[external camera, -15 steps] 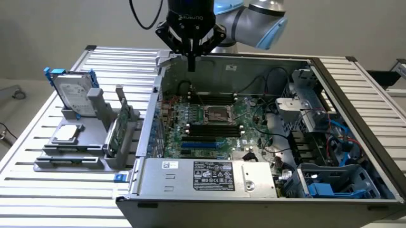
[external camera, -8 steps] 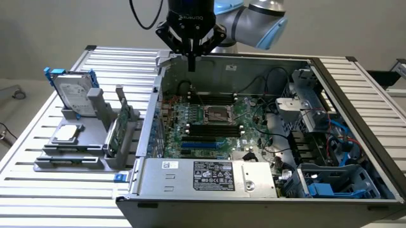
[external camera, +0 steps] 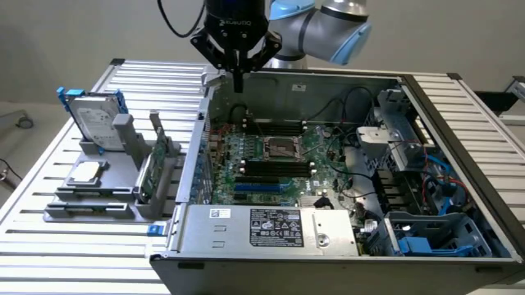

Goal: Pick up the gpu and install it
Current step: 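Reach for the gpu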

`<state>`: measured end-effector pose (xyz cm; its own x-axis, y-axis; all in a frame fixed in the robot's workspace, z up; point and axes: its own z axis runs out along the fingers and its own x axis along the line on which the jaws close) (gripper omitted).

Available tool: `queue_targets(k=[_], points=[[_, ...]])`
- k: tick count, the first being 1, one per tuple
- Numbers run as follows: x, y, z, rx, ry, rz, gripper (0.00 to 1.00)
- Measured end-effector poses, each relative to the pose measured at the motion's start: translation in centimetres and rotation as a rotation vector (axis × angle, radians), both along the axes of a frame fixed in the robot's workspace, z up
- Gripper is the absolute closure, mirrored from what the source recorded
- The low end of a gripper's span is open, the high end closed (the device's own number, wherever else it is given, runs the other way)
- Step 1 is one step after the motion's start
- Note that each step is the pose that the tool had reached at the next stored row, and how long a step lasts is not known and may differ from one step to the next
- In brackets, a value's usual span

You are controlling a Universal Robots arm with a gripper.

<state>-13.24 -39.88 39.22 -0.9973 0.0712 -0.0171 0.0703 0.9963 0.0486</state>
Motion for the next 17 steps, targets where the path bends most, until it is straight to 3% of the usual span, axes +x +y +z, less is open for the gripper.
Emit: queue_targets(k=[7,17], points=[[-3.2,0.04,-0.20,0.0000,0.0059,0.000,0.89],[-7.7,0.21,-0.68,0.0001,0.0220,0.000,0.89]])
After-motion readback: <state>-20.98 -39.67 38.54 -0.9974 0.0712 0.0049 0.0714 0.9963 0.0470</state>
